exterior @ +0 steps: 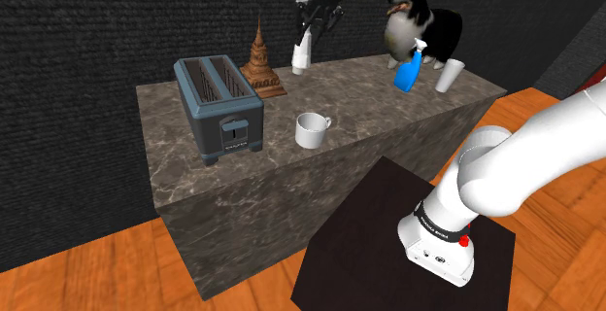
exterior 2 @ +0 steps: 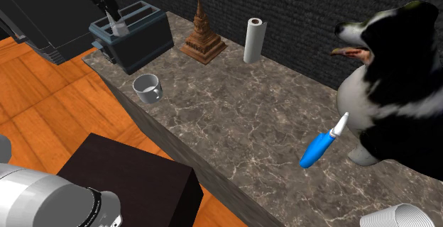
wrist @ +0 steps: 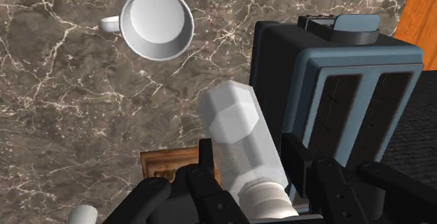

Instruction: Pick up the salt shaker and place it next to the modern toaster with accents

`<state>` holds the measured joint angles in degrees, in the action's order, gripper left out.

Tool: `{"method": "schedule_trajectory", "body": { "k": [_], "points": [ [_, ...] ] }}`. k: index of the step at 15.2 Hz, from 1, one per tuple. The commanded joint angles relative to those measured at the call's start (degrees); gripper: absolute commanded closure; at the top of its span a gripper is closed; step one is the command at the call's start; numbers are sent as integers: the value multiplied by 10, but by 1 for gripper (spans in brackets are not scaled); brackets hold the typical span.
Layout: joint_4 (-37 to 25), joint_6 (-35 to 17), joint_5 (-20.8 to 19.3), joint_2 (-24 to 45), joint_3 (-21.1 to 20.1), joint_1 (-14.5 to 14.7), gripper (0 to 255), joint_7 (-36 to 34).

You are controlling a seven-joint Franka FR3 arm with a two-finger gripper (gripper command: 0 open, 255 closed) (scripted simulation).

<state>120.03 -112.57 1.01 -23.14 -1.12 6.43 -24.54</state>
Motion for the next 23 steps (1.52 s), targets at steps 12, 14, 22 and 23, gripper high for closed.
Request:
{"method": "schedule_trajectory", "body": {
  "k": [12, 14, 22, 23],
  "points": [
    [48, -65, 0, 17, -60, 22, 255, -81],
    [63, -81, 0, 18, -60, 23, 255, -81],
    [117, -144, 0, 26, -62, 23, 255, -83],
    [124, -152, 0, 27, -63, 23, 255, -83]
  ]
}}
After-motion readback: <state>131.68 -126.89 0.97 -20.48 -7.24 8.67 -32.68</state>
